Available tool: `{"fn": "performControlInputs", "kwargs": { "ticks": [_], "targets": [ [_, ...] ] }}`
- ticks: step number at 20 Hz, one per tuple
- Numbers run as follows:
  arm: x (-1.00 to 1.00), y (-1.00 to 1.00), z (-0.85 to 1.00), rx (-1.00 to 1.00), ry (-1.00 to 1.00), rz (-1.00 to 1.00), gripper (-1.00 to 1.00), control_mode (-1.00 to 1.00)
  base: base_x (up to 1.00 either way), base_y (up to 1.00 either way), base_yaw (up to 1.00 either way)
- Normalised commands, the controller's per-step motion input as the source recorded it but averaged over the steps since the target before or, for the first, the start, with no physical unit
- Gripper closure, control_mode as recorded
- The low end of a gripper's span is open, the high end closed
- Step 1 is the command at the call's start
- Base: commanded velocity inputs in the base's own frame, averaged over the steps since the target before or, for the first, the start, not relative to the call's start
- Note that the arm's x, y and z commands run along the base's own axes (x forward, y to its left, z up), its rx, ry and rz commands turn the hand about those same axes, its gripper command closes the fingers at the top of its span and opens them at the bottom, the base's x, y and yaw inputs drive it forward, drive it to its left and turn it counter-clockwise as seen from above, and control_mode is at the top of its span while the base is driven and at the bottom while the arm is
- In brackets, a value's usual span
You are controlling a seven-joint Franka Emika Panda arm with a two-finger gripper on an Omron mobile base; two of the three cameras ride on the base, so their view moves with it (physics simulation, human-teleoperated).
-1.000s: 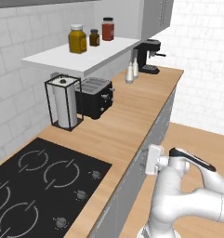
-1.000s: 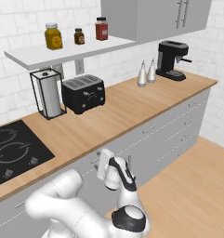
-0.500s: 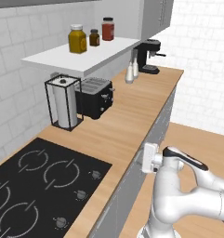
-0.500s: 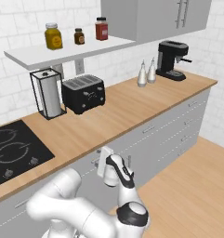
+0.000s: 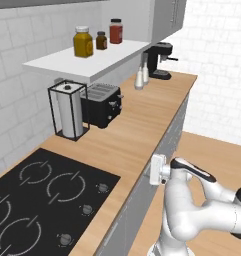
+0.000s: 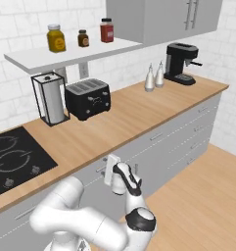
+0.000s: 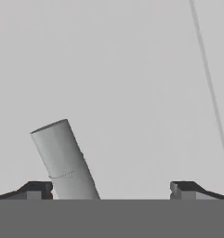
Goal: Take a straw from the drawer in front and place it inside the glass cup on the dining counter.
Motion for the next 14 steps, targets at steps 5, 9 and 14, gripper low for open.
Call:
{"fn": "performControlInputs", "kwargs": {
  "ticks": [5,9,14],
  "targets": [
    [0.27,0.0,-0.35,0.0,0.0,0.05,1.0,-1.0,0.0,0.0,0.0],
    [0.01,0.02,-0.13,0.0,0.0,0.01,1.0,-1.0,0.0,0.0,0.0],
    [-0.13,-0.01,-0.06,0.01,-0.04,0.0,1.0,-1.0,0.0,0.0,0.0]
  ]
}}
